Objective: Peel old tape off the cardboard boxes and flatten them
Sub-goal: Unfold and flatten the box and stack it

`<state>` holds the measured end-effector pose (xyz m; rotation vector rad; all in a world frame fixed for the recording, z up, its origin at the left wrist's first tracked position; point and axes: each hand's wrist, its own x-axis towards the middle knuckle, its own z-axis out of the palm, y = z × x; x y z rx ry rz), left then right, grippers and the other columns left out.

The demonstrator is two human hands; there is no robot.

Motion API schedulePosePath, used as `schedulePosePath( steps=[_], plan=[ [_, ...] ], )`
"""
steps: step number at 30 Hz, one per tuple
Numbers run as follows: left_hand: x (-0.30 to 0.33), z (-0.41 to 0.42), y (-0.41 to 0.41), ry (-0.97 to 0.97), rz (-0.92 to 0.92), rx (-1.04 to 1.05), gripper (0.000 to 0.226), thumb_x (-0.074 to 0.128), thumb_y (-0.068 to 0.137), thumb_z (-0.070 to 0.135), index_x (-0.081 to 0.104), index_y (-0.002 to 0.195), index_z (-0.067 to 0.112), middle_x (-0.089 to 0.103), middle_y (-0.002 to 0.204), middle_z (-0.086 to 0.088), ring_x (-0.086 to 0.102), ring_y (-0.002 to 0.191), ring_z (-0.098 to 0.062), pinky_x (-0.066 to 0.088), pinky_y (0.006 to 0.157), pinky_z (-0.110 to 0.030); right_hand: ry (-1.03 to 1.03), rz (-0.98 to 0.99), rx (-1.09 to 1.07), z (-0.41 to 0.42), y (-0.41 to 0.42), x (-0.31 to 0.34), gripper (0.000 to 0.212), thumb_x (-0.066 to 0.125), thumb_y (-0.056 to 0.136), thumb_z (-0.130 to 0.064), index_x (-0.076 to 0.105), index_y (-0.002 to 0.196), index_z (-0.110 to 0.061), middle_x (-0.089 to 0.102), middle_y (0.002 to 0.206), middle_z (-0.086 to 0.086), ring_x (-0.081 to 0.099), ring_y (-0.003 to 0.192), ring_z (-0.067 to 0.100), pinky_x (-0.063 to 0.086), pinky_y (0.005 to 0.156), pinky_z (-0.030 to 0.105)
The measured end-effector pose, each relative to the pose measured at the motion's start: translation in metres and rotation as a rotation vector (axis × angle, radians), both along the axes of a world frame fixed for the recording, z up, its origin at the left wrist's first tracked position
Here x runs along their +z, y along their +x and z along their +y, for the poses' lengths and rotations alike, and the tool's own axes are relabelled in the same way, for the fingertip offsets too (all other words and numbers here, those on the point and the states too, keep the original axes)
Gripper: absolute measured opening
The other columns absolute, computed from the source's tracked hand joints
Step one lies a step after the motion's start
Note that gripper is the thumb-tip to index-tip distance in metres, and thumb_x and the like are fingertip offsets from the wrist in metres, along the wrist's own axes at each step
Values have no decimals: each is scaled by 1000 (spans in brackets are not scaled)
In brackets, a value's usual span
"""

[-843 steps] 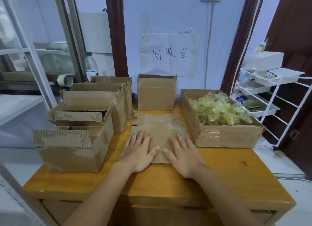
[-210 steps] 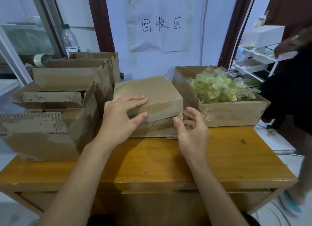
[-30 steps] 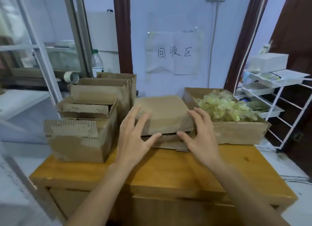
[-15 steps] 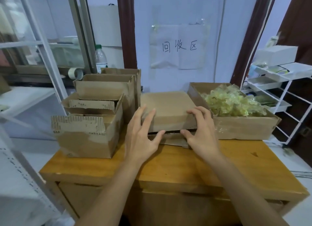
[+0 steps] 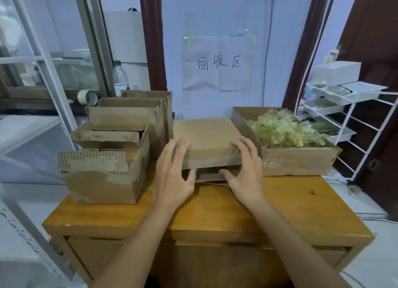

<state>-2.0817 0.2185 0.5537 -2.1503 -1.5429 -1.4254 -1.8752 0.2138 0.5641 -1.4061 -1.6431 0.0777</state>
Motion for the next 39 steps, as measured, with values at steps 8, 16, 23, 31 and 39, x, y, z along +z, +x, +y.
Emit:
schedulePosePath(
  steps=[8,16,23,31,39],
  plan=[
    [-2,3,-3,41,-77,-54,70,63,90,61,57,145,19,46,157,0,38,148,-19,38,120,-45,22,176,16,-5,-2,-7,99,75,93,-38,7,166,-35,17,171,-16,21,150,-2,33,111,31],
    [-1,-2,-5,-2,-259,-84,73,62,87,74,60,139,23,54,150,7,45,140,-9,42,115,-39,75,329,81,-10,3,-12,62,69,97,-39,40,152,-40,43,154,-20,50,130,0,61,91,39],
    [6,-12,-3,-36,-449,-181,79,68,85,68,36,150,35,47,150,18,45,139,0,46,110,-24,124,422,23,-9,3,-10,56,70,87,-62,55,136,-38,58,137,-20,55,125,2,57,98,34],
    [11,-9,0,-161,-479,-23,100,73,83,58,16,163,40,34,166,9,35,151,-14,39,119,-43,123,363,-83,11,0,17,69,53,70,-96,56,105,-37,57,108,-17,62,95,12,56,83,48],
    [-2,13,-7,-314,-460,-1,91,78,76,70,40,150,34,60,141,10,56,134,-14,54,107,-46,76,286,-151,16,-7,29,67,54,74,-92,59,101,-30,57,102,-12,58,87,10,54,79,44]
  ],
)
